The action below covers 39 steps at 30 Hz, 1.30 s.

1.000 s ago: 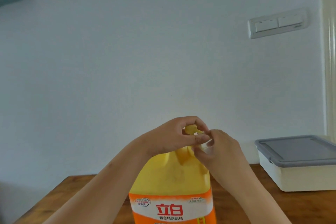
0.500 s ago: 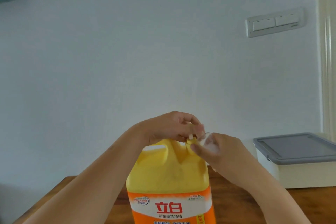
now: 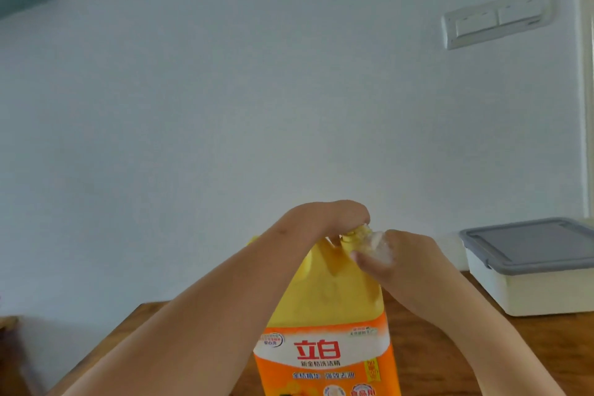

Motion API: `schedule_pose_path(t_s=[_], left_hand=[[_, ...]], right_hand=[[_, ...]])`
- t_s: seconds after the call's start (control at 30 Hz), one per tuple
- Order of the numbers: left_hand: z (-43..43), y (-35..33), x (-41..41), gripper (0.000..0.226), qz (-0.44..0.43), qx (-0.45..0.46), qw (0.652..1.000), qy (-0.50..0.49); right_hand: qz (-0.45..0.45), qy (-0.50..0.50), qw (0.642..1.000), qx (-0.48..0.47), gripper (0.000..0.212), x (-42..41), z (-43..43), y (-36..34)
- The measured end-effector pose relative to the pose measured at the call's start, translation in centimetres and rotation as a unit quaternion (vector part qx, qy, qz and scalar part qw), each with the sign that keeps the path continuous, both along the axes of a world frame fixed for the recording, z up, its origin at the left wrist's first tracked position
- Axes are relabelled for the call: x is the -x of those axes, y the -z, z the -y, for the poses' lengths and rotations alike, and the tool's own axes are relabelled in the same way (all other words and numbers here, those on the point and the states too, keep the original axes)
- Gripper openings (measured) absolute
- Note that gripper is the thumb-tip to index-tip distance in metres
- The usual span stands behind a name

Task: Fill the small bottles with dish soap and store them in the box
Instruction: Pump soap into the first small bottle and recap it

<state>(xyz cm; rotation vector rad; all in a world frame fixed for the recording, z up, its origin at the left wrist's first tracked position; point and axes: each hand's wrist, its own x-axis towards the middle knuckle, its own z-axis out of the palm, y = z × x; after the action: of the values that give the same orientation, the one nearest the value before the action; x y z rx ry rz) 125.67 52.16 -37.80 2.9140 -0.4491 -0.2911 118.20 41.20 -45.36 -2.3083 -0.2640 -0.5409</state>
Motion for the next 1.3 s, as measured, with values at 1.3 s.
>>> schedule_pose_path(t_s=[1.3], left_hand=[[-1.9,-0.5,0.2,0.048,-0.065,0.228,0.971,-0.021]], right_hand=[[0.034,-0.033,0.998,-0.049,0.03,0.5,-0.4,-1.0]])
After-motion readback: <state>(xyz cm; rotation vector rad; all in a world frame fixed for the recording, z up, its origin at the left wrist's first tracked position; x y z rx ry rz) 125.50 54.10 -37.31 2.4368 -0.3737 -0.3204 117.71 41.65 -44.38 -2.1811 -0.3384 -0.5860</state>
